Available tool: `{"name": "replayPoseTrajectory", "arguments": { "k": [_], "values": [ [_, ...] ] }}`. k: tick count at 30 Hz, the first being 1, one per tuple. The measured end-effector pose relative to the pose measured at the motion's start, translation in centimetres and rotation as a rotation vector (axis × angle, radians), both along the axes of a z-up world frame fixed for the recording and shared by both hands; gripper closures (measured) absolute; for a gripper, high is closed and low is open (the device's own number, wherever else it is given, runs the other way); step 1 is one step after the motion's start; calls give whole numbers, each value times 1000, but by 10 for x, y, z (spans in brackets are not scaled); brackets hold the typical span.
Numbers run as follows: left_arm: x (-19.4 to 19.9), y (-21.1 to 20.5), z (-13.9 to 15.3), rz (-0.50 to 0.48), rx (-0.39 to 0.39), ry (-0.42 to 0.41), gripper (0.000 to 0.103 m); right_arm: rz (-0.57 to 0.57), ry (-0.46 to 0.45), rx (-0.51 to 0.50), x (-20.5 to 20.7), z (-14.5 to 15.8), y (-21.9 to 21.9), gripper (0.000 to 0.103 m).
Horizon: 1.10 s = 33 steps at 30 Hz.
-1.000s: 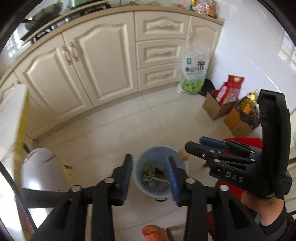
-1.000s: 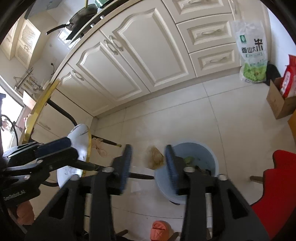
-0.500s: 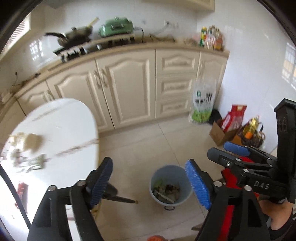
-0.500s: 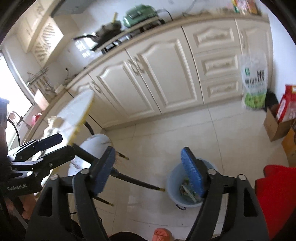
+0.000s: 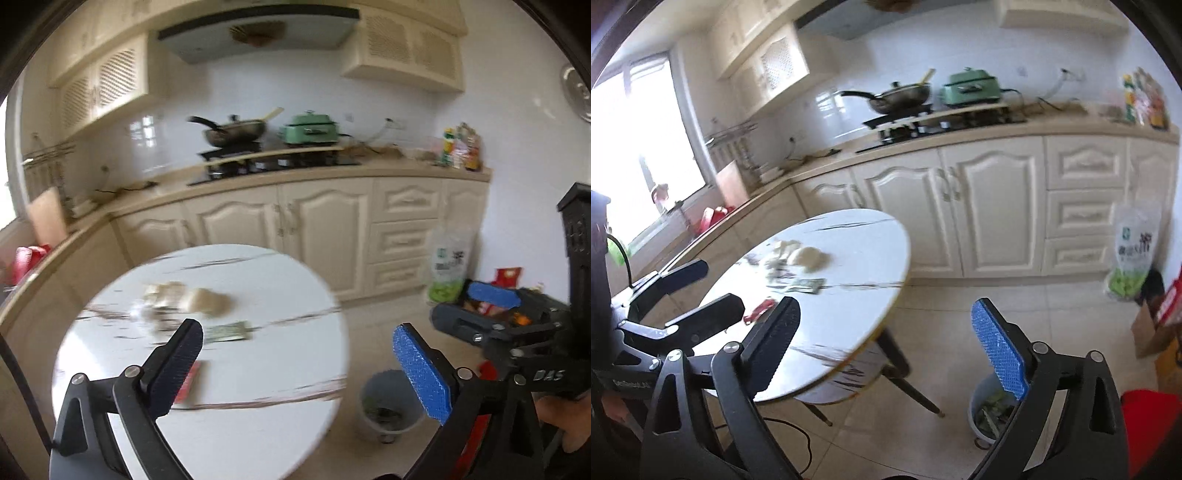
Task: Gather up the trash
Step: 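Move both tools back over the table toward the remaining wrappers, then grasp the red wrapper with the left tool while the right tool grasps the green-white sachet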
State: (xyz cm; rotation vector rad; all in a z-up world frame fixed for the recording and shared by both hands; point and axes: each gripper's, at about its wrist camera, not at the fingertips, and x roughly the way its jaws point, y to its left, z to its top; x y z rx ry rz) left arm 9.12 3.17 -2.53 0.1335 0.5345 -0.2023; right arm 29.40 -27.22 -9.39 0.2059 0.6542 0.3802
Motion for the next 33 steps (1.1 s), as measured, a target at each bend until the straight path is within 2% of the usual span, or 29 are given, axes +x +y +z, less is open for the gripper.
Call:
{"name": "replayPoseTrajectory", "arguments": {
  "k": [5, 10, 15, 18, 23, 24, 26, 30, 32, 33],
  "values": [
    [-9, 42, -19, 111, 14, 32, 1, 84, 6, -58, 14, 4, 54, 7],
    [-11, 71, -41, 195, 38, 87, 1, 169, 39, -119, 36, -7, 97, 7],
    [-7, 87, -60, 205, 35, 146, 1, 239, 71, -171, 61, -21, 133, 7],
    [4, 96, -70, 174, 32, 172, 1, 266, 102, -195, 76, -35, 147, 7],
    [41, 112, -86, 165, 13, 248, 4, 306, 149, -225, 97, -57, 163, 7],
    [59, 109, -86, 163, 5, 264, 5, 312, 155, -234, 101, -60, 166, 7],
    [65, 115, -90, 161, -14, 297, 21, 322, 169, -248, 109, -68, 171, 7],
    [94, 126, -86, 152, -38, 339, 39, 353, 189, -257, 124, -80, 178, 7],
    [102, 131, -86, 150, -49, 357, 56, 380, 199, -254, 130, -86, 182, 7],
    [104, 132, -86, 147, -58, 367, 60, 388, 204, -258, 133, -88, 185, 7]
  ]
}}
